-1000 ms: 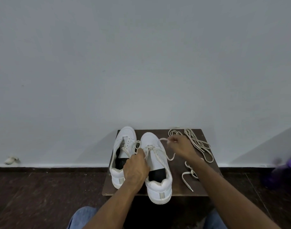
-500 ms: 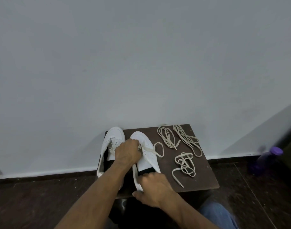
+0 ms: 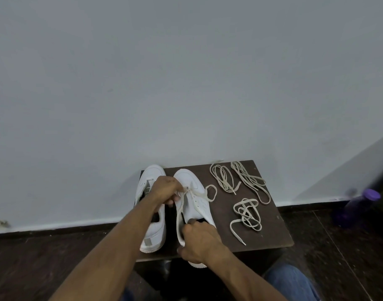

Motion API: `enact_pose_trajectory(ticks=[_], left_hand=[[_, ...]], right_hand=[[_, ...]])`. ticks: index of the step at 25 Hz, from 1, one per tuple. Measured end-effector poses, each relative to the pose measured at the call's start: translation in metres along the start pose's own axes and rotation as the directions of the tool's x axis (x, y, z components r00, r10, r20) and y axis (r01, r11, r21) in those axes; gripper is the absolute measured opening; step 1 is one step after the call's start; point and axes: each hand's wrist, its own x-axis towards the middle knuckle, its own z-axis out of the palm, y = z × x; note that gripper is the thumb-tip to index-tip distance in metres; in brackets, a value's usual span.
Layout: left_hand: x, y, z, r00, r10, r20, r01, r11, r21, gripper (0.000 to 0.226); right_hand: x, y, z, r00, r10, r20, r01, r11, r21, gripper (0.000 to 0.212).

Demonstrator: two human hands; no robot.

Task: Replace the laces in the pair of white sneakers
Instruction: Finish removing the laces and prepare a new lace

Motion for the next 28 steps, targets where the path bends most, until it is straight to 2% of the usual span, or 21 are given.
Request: enact_pose_trajectory(ticks=[2,4,6,9,12,14,17,19,20,21,22,23,24,25,26,27,28], left_hand=[[0.001,0.012,-0.011,0.988,0.009,0.154,-0.043,0.974,0.224,0.011],[0.0,0.025,-0.009,0.961,0.0,0.277,-0.13,0.882,0.452,0.009],[-0.007,0.033,-0.001,0.952,0.003,0.305,-0.158,0.859,0.487,0.015],[-0.022,0.039,0.004,0.971,0.04,0.235,-0.086,0.978,0.189,0.022],[-0.036,0.047,-0.011,0.993,0.076,0.095,-0.063,0.989,-0.13,0.011],[-0.043,0.055,-0.021,0.998,0.06,-0.004,-0.056,0.907,-0.417,0.013],[-0.046,0.065,-0.029,0.999,0.024,-0.031,-0.04,0.642,-0.766,0.018],[-0.044,0.067,-0.031,0.999,0.018,-0.037,-0.041,0.499,-0.865,0.015],[-0.04,0.066,-0.029,0.999,0.012,-0.052,-0.052,0.467,-0.883,0.011],[-0.035,0.063,-0.025,0.997,0.003,-0.072,-0.065,0.478,-0.876,0.011],[-0.028,0.059,-0.021,0.996,0.001,-0.091,-0.077,0.548,-0.833,0.021],[-0.019,0.052,-0.016,0.995,0.018,-0.102,-0.088,0.669,-0.738,0.035],[-0.011,0.044,-0.012,0.994,0.058,-0.098,-0.104,0.815,-0.571,0.052],[-0.004,0.035,-0.007,0.99,0.119,-0.07,-0.136,0.932,-0.335,0.069],[0.001,0.026,-0.003,0.983,0.182,-0.007,-0.182,0.981,-0.073,0.079],[0.006,0.017,0.002,0.972,0.222,0.074,-0.231,0.957,0.173,0.079],[0.008,0.01,0.005,0.963,0.232,0.137,-0.267,0.894,0.36,0.07]], right_hand=[[0.0,-0.001,-0.001,1.0,0.012,0.008,-0.012,1.0,0.008,0.041],[0.002,-0.001,-0.003,1.0,0.017,0.02,-0.017,1.0,0.008,0.038],[0.004,-0.001,-0.002,0.999,0.02,0.026,-0.02,1.0,0.01,0.037],[0.006,0.001,-0.001,0.999,0.022,0.025,-0.023,1.0,0.021,0.038],[0.007,0.001,-0.001,0.999,0.02,0.033,-0.02,1.0,0.018,0.038],[0.006,0.001,-0.003,0.999,0.024,0.035,-0.024,1.0,0.019,0.038],[0.005,0.0,-0.005,0.999,0.031,0.042,-0.032,0.999,0.021,0.038],[0.004,-0.001,-0.006,0.998,0.03,0.047,-0.031,0.999,0.014,0.038],[0.005,0.0,-0.007,0.998,0.031,0.051,-0.032,0.999,0.016,0.038],[0.005,0.0,-0.007,0.998,0.029,0.055,-0.03,0.999,0.019,0.038],[0.005,0.0,-0.008,0.998,0.027,0.058,-0.028,0.999,0.018,0.038],[0.006,-0.001,-0.008,0.998,0.024,0.058,-0.025,1.0,0.014,0.039],[0.006,-0.001,-0.008,0.998,0.022,0.058,-0.023,1.0,0.011,0.039],[0.006,-0.001,-0.008,0.998,0.021,0.057,-0.021,1.0,0.009,0.039],[0.006,-0.001,-0.008,0.998,0.02,0.053,-0.021,1.0,0.008,0.039],[0.005,0.0,-0.007,0.999,0.021,0.046,-0.021,1.0,0.007,0.038],[0.005,0.0,-0.007,0.999,0.02,0.04,-0.02,1.0,0.006,0.038]])
